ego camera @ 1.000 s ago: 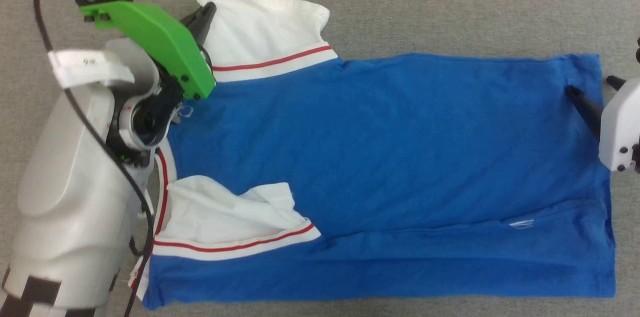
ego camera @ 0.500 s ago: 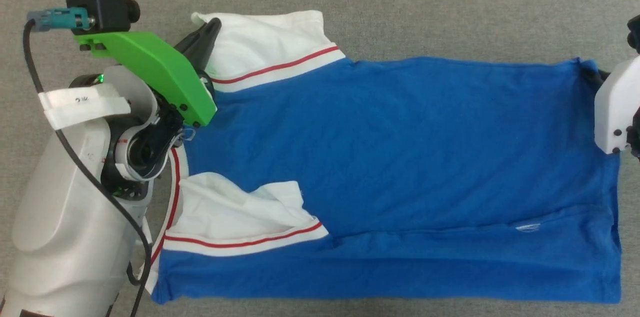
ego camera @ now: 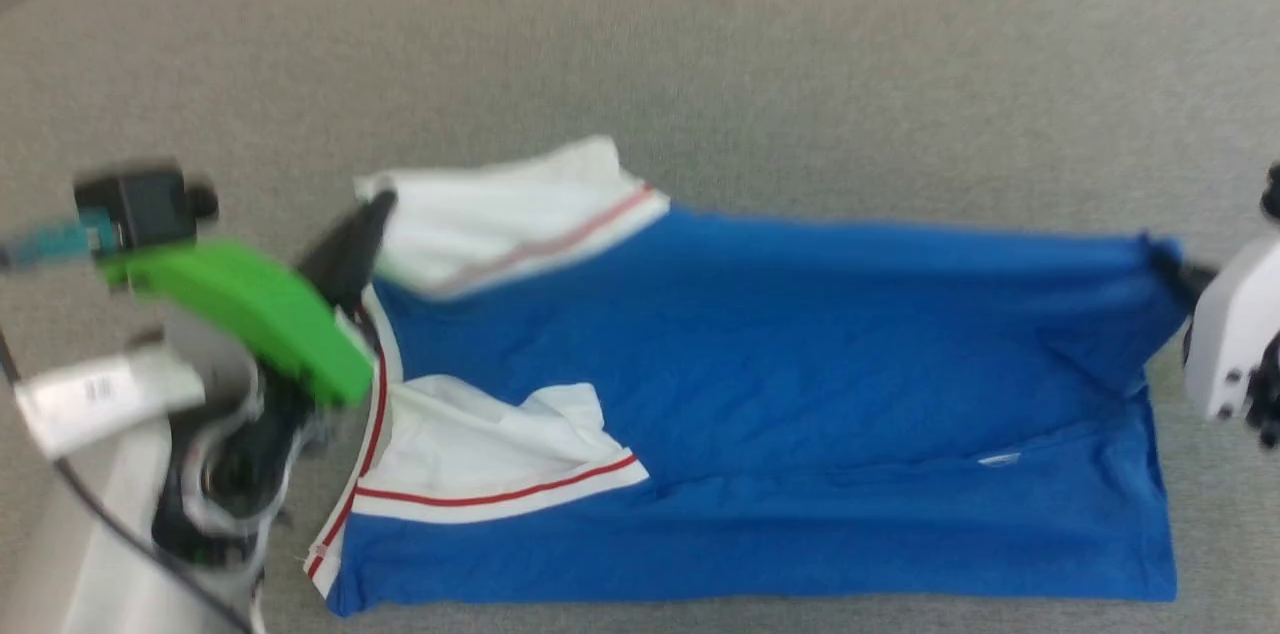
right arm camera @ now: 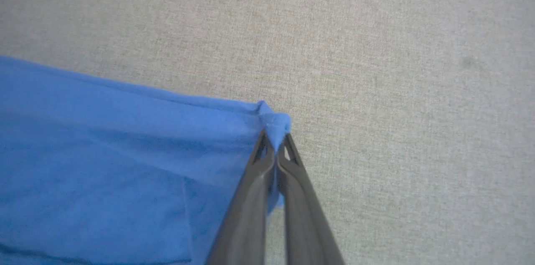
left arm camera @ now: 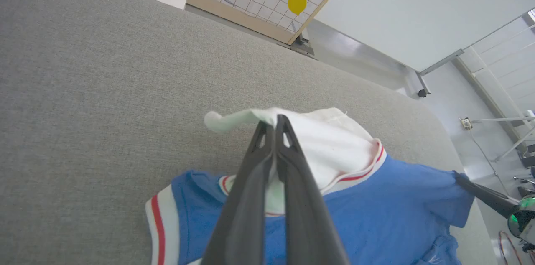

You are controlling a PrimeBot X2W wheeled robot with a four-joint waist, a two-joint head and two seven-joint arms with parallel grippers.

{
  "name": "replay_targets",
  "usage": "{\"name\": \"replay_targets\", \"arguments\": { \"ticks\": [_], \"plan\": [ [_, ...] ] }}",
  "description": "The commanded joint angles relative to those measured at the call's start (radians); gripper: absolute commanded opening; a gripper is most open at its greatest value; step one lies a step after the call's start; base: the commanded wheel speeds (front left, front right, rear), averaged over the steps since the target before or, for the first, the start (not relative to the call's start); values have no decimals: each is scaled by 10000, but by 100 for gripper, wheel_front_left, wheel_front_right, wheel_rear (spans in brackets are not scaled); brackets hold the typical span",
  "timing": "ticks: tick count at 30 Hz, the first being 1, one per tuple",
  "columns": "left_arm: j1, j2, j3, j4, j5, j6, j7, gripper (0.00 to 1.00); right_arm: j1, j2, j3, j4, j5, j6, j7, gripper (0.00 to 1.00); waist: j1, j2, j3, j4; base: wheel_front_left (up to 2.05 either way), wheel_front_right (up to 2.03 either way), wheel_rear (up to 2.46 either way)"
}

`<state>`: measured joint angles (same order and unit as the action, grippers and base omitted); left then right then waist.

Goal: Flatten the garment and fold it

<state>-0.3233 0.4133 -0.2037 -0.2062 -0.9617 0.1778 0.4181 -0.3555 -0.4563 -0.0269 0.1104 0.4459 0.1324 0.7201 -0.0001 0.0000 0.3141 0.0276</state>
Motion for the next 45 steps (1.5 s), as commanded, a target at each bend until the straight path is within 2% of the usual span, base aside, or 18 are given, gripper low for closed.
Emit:
{"name": "replay_targets", "arguments": {
  "ticks": [1, 9, 16, 17, 18, 19, 24, 29, 33, 39, 42, 45],
  "plan": [
    [585, 39, 140, -181, -124, 100, -155, 0, 373, 177, -81, -62, 121, -17, -19, 0, 1, 0, -654, -75, 0, 0, 0],
    [3083, -392, 305, -551, -613, 288, -702, 0, 2038, 909, -654, -250, 88, -17, 49, 0, 1, 0, -1212, 51, 0, 0, 0],
    [4214, -635, 207, 465, -744, 527, -830, 0, 3013, 1340, -807, -159, -136, -17, 272, 0, 1, 0, -1493, 77, 0, 0, 0],
    [4288, -639, 201, 655, -730, 619, -809, 3, 3085, 1379, -823, -157, -155, -17, 257, 41, 1, 0, -1551, 71, 0, 0, 0],
    [4325, -634, 187, 784, -712, 651, -804, 32, 3152, 1397, -832, -161, -171, -17, 245, 100, 1, 0, -1610, 70, 0, 0, 0],
    [4348, -660, 227, 918, -715, 703, -849, 100, 3240, 1418, -889, -185, -188, -17, 214, 100, 1, 0, -1673, 76, 0, 0, 0],
    [4347, -298, 315, 1128, -305, 1031, -892, 100, 3720, 1554, -1389, -684, 69, -17, 223, 100, 1, 0, -2000, 115, 0, 0, 0],
    [4064, 279, 640, 557, 391, 1386, -1244, 100, 4050, 1691, -2348, -1623, 449, -17, 430, 100, 1, 0, -2194, 124, 0, 0, 0],
    [3530, 674, 754, 282, 1825, 1212, -2867, 100, 4004, 1610, -2543, -1822, 286, -17, 711, 100, 1, 0, -2193, 82, 0, 0, 0],
    [2777, 607, 407, 599, 3824, 643, -5998, 100, 3575, 1483, -1828, -1162, 389, -17, 1223, 100, 1, 0, -1848, 93, 0, 0, 0],
    [2471, 373, 249, 828, 4505, 433, -6644, 100, 3262, 1360, -1381, -767, 636, -17, 1213, 100, 1, 0, -1609, 152, 0, 0, 0],
    [2297, 23, 300, 884, 4951, 352, -6774, 100, 3022, 1225, -1028, -363, 736, -17, 1146, 100, 1, 0, -1374, 235, 0, 0, 0]
  ]
}}
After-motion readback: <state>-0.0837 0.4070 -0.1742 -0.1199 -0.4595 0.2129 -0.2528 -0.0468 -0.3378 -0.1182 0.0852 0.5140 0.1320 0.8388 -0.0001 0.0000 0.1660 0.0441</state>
